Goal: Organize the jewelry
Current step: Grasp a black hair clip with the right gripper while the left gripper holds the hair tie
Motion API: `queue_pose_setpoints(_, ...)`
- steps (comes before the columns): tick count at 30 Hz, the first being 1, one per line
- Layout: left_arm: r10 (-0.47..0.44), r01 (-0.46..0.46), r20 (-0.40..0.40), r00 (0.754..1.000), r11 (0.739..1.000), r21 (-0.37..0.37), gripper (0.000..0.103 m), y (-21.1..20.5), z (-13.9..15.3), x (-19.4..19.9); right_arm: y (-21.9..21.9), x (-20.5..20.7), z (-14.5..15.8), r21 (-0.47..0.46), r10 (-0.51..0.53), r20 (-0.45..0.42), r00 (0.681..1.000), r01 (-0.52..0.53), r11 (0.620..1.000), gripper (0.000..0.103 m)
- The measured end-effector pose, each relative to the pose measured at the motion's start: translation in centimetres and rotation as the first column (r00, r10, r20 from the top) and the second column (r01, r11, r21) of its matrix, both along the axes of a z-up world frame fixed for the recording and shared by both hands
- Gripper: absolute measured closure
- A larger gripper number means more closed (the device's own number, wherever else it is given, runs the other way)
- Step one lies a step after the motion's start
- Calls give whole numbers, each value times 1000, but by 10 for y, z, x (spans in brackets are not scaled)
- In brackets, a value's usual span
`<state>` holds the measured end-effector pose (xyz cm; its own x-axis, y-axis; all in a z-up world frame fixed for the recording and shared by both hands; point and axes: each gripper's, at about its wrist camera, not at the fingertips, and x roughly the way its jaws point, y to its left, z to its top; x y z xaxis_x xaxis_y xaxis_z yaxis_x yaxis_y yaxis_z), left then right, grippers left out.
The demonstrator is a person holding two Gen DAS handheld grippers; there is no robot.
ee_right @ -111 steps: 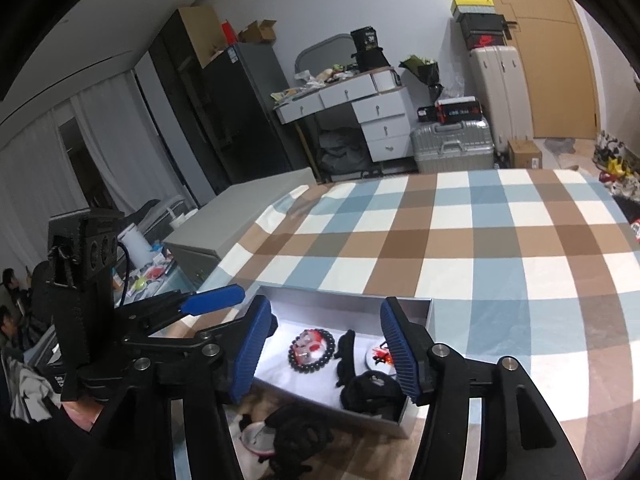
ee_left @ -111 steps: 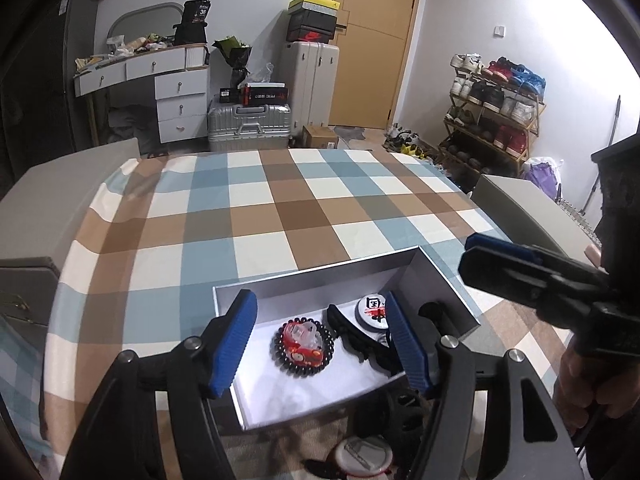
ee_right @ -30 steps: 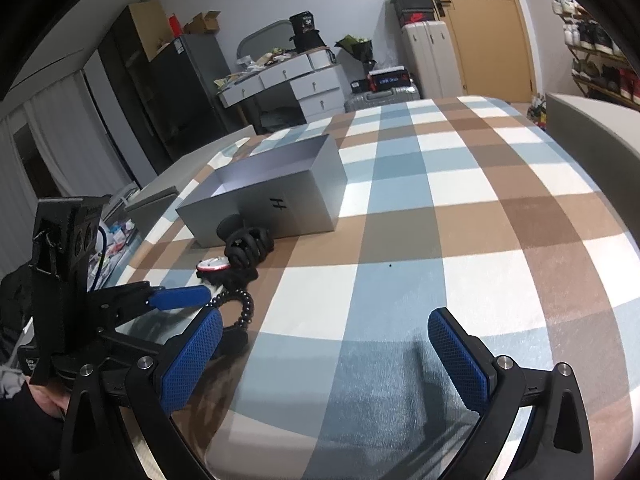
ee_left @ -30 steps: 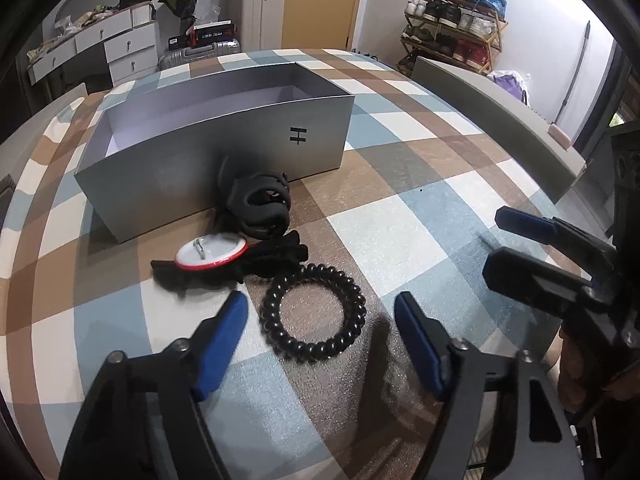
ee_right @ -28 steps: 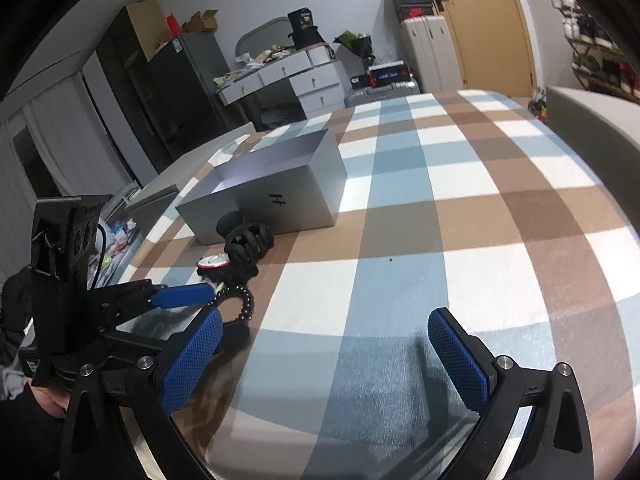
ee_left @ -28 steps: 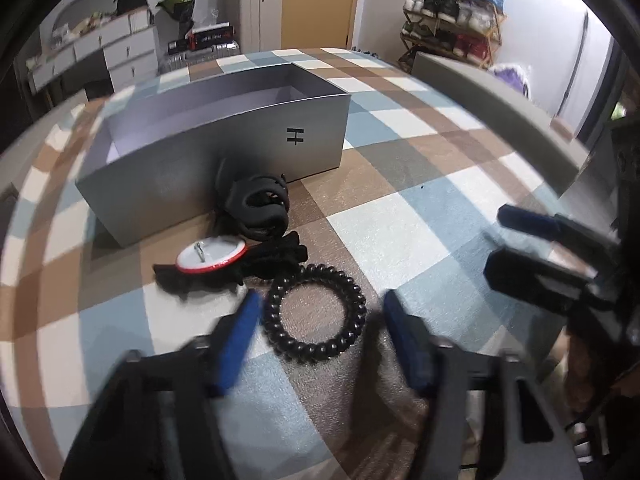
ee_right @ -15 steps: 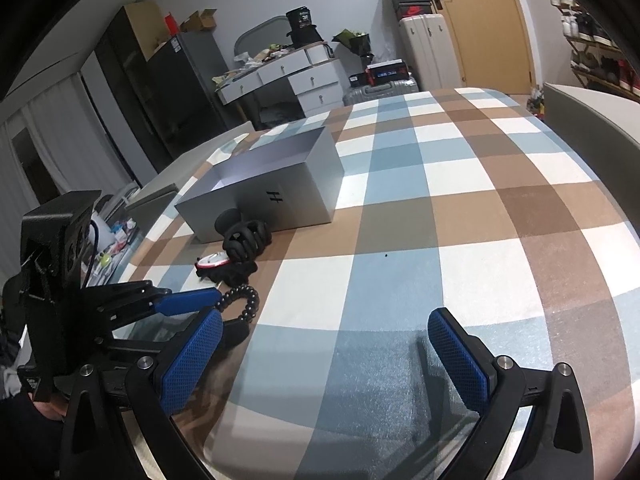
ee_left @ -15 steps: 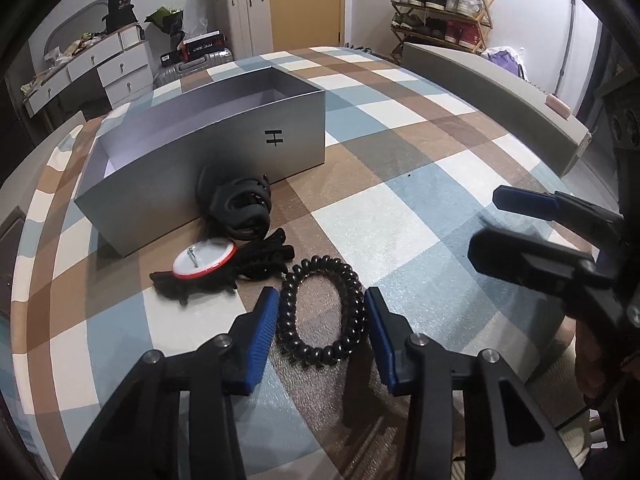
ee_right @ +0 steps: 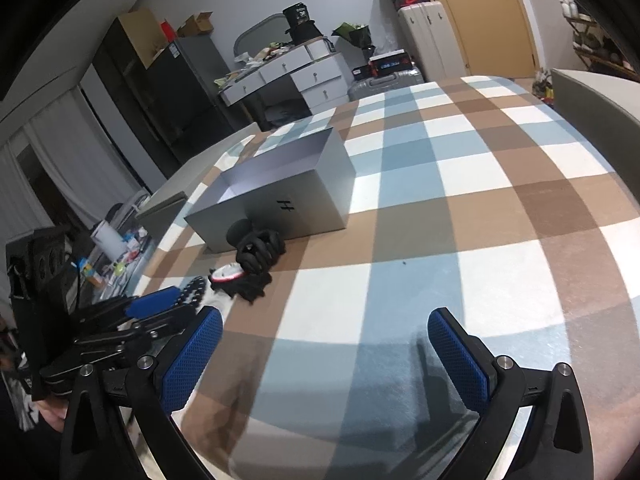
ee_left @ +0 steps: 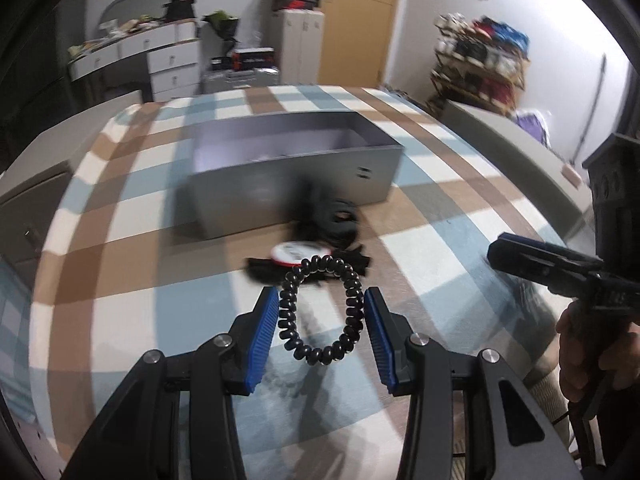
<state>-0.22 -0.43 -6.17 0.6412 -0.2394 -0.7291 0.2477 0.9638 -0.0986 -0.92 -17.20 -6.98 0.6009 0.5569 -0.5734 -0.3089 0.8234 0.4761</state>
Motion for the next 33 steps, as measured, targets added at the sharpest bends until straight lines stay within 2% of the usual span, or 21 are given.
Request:
queue_pose_setpoints(5, 69, -69, 12, 998, 997, -32, 65, 23, -2, 0, 16, 12, 6, 12, 32, -6, 999, -32, 999, 0)
queue_pose_setpoints(11, 132, -131, 7, 991, 989, -66, 65, 48, -7, -2, 52, 23, 7, -16, 104, -18, 994, -105, 994, 0)
queue_pose_setpoints(15, 159, -158, 7, 987, 984, -82, 65, 61, -8, -6, 87, 23, 9, -29, 193, -20, 981, -194, 981, 10)
queue_pose_setpoints(17, 171, -170, 7, 985, 981, -92, 65, 67, -9, -7, 99, 23, 10, -46, 204, -10, 979, -204, 978, 10)
queue_pose_setpoints(21, 179, -177, 5, 984, 979, -103, 65, 75, -10, -9, 106, 35, 10, -86, 135, -23, 991, -136, 987, 13)
queue_pose_setpoints(24, 183, -182, -2, 983, 977, -114, 65, 79, -13, -9, 101, 52, 4, -59, 76, -75, 994, -81, 995, 17)
queue_pose_setpoints(28, 194, -193, -11, 981, 973, -129, 65, 86, -16, -8, 100, 68, -2, -37, 58, -116, 992, -63, 997, 21)
queue_pose_setpoints(30, 197, -197, -13, 980, 972, -132, 65, 88, -17, -9, 103, 71, -2, -34, 59, -117, 991, -64, 997, 26)
queue_pose_setpoints(33, 194, -195, -16, 981, 972, -133, 65, 89, -18, -9, 108, 77, -1, -28, 65, -114, 991, -68, 997, 28)
